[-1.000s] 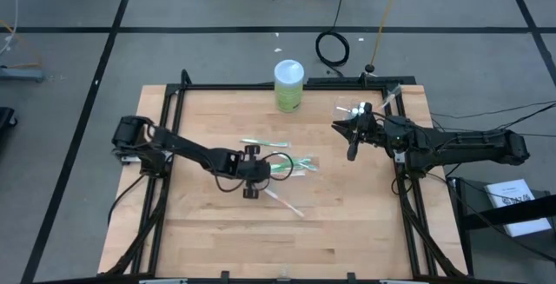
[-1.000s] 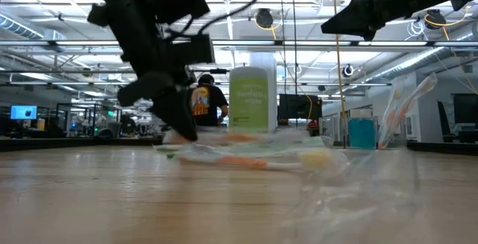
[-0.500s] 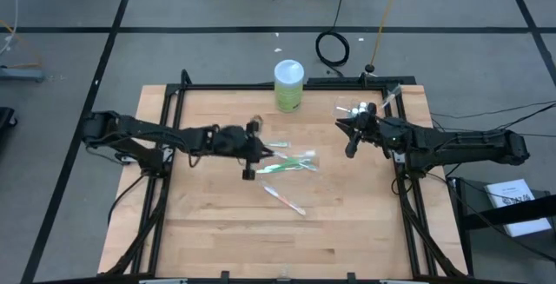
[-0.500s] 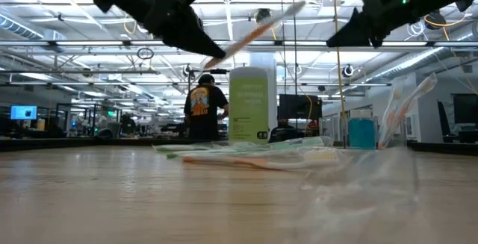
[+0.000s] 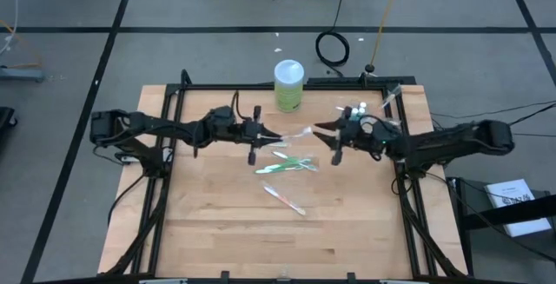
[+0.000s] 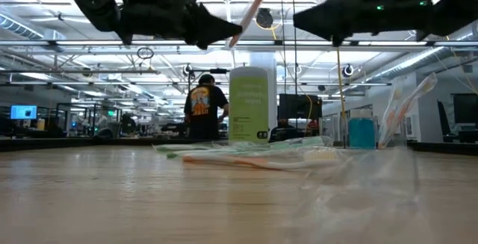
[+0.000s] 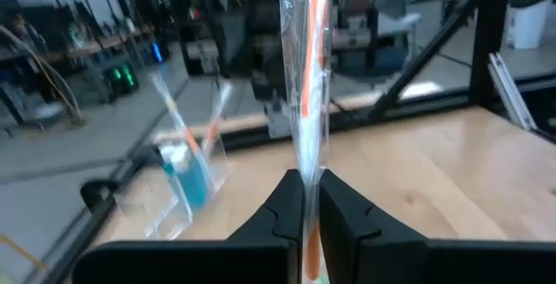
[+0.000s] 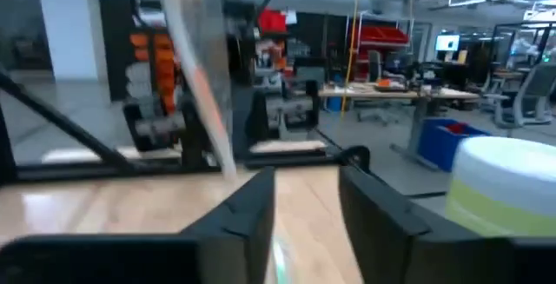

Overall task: Pick & Place toothbrushing station
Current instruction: Put the orange toothbrush into the transparent organizer

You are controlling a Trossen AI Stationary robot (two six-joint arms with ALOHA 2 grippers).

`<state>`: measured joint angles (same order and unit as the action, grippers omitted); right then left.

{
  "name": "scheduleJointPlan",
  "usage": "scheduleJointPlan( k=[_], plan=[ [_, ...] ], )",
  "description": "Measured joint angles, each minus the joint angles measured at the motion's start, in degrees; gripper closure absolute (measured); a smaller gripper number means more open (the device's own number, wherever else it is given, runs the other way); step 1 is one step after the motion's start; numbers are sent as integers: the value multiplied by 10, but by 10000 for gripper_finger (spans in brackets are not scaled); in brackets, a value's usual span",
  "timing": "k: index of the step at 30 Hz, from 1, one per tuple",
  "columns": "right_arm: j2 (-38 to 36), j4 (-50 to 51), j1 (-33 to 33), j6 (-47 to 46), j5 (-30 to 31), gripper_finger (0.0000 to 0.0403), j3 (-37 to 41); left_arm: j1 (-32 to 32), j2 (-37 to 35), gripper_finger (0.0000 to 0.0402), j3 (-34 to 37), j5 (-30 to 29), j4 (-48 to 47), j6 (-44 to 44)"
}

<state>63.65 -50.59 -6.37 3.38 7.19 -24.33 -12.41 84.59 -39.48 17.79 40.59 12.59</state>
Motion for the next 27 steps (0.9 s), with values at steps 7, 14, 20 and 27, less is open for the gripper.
scheduleJointPlan(
  k=[7, 14, 20, 27],
  plan=[
    [108, -108, 1, -12, -32, 211, -51, -21, 12, 387, -3, -1, 17, 7],
    [121, -160, 1, -10, -74, 217, -66, -44, 14, 387, -3, -2, 14, 3],
    [130, -160, 0, -10, -74, 239, -83, -43, 23, 387, -3, -3, 38, 4],
    [152, -157, 0, 7, -73, 254, -101, -43, 79, 387, -3, 0, 104, -26]
  ],
)
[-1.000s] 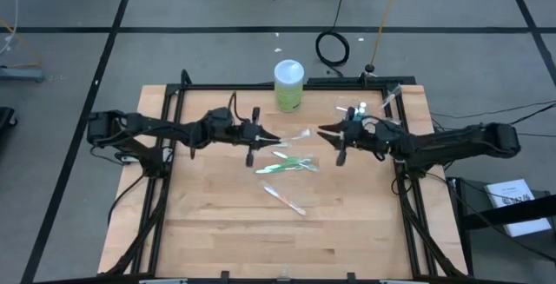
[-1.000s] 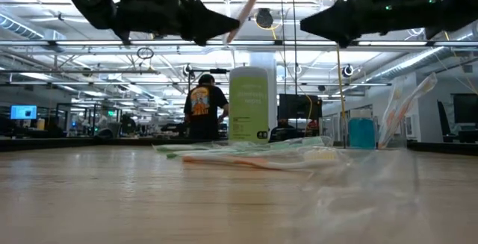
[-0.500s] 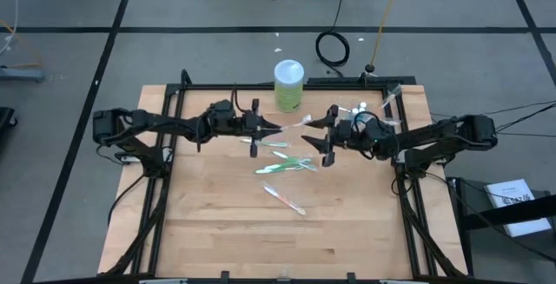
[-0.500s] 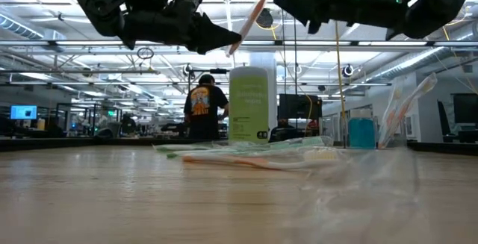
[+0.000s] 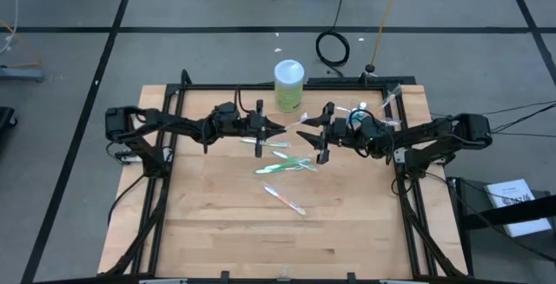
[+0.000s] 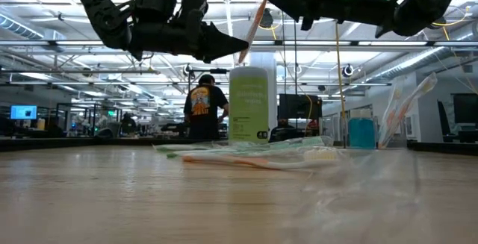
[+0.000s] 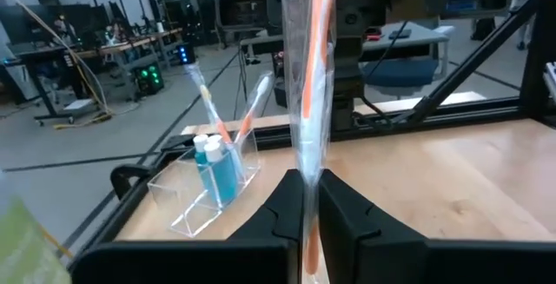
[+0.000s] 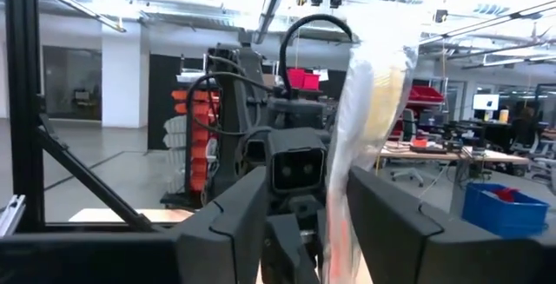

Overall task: Pick & Place toothbrushing station
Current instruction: Put the orange toothbrush into the transparent organizer

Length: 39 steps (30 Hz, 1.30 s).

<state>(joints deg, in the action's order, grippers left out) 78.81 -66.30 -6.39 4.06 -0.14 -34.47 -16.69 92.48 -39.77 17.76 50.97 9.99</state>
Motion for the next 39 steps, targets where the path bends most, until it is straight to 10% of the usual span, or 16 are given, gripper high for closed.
scheduleJointPlan(
  k=[26, 39],
  plan=[
    [-1, 0, -18, -3, -1, 370, -1, 20, 12, 387, 0, -7, 19, 3],
    [-1, 3, -18, -3, 7, 248, -1, 20, 12, 388, 0, -5, 15, 4]
  ],
)
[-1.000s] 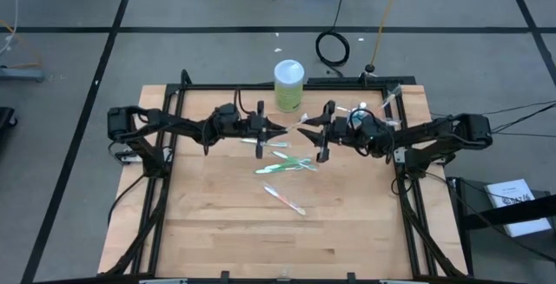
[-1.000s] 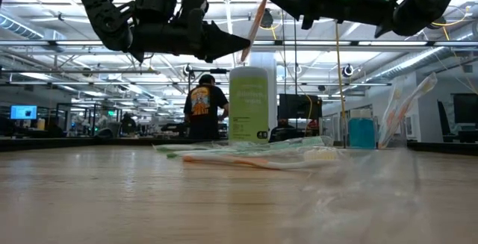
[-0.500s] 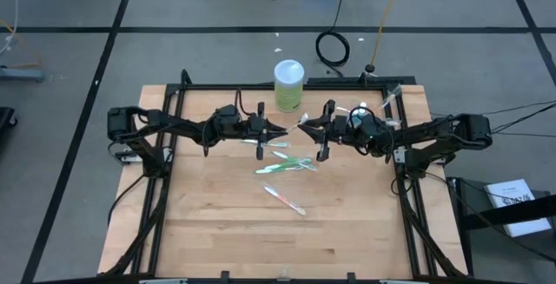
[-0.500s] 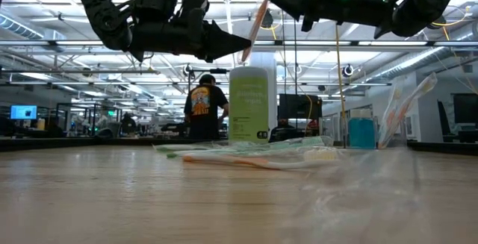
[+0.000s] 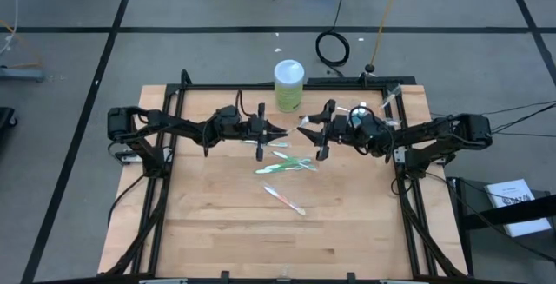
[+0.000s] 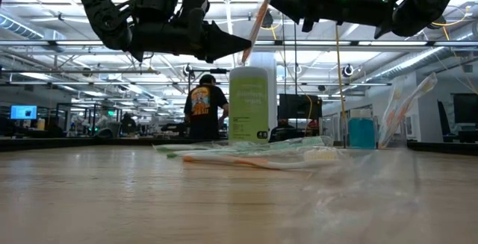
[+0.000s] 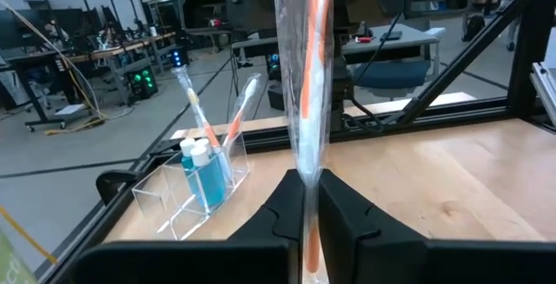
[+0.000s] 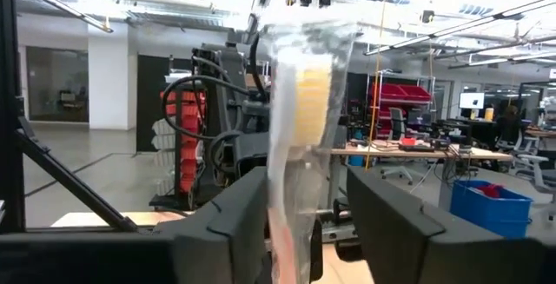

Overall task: Pick & Place toothbrushing station
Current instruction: Put the orange toothbrush into the transparent organizer

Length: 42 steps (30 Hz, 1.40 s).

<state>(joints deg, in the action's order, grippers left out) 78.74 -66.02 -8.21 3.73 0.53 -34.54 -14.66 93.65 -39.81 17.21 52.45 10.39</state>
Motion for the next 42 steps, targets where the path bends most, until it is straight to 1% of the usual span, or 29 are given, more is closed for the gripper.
scheduleJointPlan(
  k=[3, 5, 9, 13, 18, 20, 24, 26, 28, 31, 35, 39, 42],
  plan=[
    [0, -3, 0, 0, -1, 239, 0, 0, 0, 383, 0, 0, 0, 0],
    [0, -4, 0, 0, -2, 245, 0, 0, 0, 381, 0, -2, 0, 0],
    [0, -13, 0, 0, -6, 279, 0, 0, 0, 385, 0, -6, 0, 0],
    [0, -14, 0, 1, -8, 325, 0, 0, 0, 388, 0, -8, 1, -2],
    [0, -14, 0, 2, -13, 385, 0, 0, 0, 379, 0, -10, 2, -4],
    [0, -1, 0, 8, -13, 393, -6, -1, 0, 381, 0, -10, 1, -4],
    [0, 13, 0, 17, -10, 390, -12, -1, 0, 381, 0, -13, 0, -4],
    [0, 14, 0, 34, -7, 395, -12, 2, 0, 366, 0, -27, 0, -12],
    [-1, 16, 0, 54, -3, 395, -12, 8, 0, 340, 0, -57, 1, -28],
    [-7, 25, 0, 80, 37, 396, -12, 17, 0, 291, 0, -82, 4, -30],
    [-32, 92, -3, 110, 110, 397, -11, 33, 0, 219, 0, -79, 11, -31],
    [-85, 173, 1, 111, 168, 397, -4, 39, 0, 164, 0, -82, 12, -24],
    [-152, 233, 6, 106, 232, 397, 14, 39, 0, 138, 0, -82, 4, -15]
  ],
)
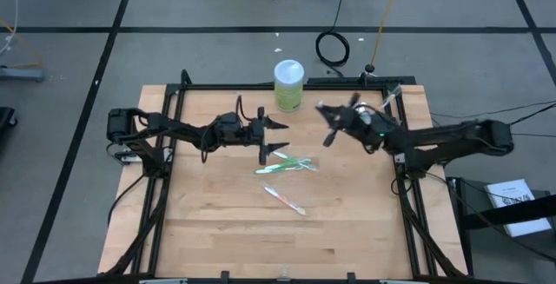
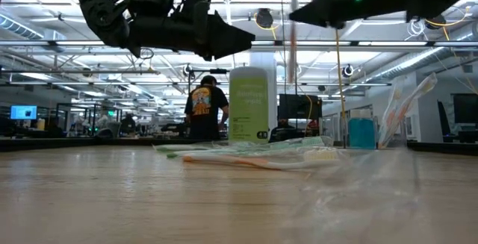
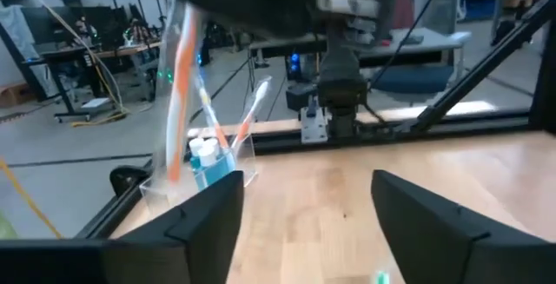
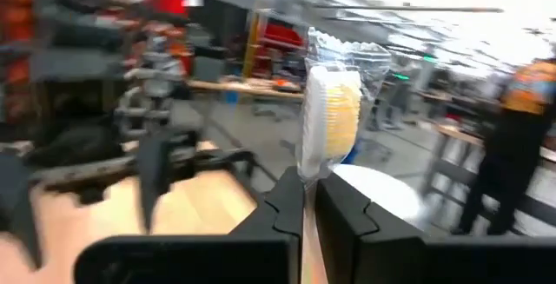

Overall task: Pick & Place toothbrushing station
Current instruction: Put the orange toothbrush into the transparent organizer

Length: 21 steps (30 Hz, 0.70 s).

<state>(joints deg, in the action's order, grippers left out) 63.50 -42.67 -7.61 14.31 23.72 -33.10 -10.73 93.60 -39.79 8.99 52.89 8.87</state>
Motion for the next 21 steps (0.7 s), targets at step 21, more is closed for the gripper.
scheduleJointPlan(
  k=[21],
  plan=[
    [-387, 271, 70, -64, 425, 397, 139, -36, 0, 128, 0, -16, -53, 1]
  ],
)
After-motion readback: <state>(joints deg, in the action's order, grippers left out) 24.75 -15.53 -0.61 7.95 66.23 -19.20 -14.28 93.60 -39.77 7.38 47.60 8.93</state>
